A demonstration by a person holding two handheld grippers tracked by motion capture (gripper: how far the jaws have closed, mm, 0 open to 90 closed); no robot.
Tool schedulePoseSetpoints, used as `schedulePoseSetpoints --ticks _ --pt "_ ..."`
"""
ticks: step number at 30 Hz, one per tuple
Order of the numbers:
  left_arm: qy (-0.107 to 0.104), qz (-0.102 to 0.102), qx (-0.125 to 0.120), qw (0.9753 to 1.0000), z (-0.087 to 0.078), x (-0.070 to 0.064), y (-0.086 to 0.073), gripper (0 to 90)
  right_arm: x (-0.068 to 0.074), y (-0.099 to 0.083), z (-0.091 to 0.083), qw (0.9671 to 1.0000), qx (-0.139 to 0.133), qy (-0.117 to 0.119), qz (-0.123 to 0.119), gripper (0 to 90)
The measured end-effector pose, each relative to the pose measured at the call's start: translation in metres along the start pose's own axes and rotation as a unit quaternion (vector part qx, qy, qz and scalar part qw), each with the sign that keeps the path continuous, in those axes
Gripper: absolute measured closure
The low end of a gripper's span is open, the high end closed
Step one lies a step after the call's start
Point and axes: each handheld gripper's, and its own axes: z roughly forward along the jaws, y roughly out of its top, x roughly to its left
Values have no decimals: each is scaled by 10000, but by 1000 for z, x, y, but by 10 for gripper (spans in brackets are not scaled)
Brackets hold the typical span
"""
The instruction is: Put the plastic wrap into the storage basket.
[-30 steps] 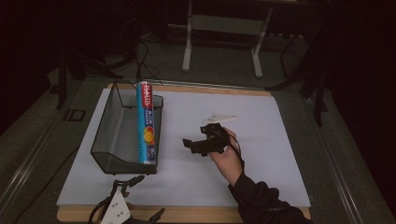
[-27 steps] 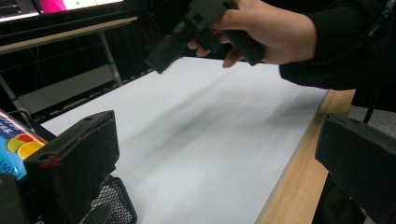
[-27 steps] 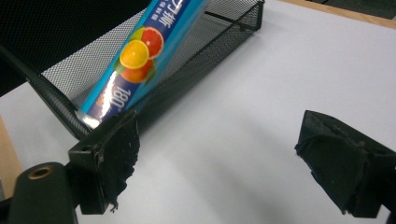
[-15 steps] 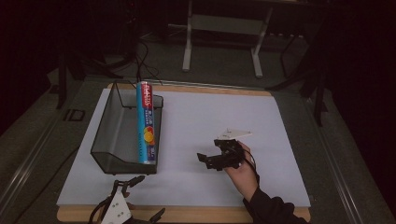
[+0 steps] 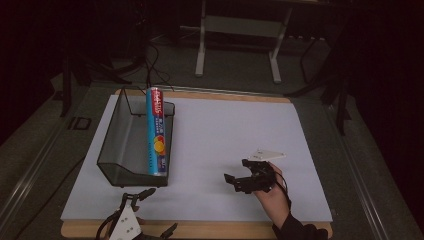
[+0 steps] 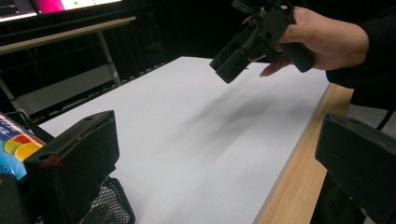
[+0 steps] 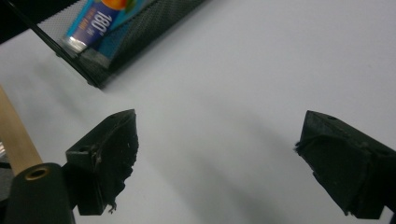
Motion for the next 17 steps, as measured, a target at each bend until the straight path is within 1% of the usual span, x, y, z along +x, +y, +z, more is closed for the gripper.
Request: schedulePoseSetpoints --ticks 1,2,4,7,11,15,17 --pt "-7 -6 -2 10000 0 0 0 5 -1 -3 -3 9999 -96 -27 20 119" --pt "-6 0 5 10000 0 0 0 5 -4 -3 -5 9999 -116 -84 46 119" --pt "-15 10 8 10000 0 -1 0 5 -7 -4 -9 9997 -185 -104 102 119" --pt "-24 0 3 10000 0 0 0 5 -9 -7 -9 9995 -156 -287 -23 119" --pt "-31 -18 -17 10000 0 0 0 5 -12 -11 -5 9995 -67 -306 30 119" --pt "-25 -11 -18 10000 -1 0 0 5 -15 -14 3 9995 25 -308 -43 119" --pt "-27 -9 -18 10000 -1 0 0 5 -16 -14 5 9996 14 -277 -70 119"
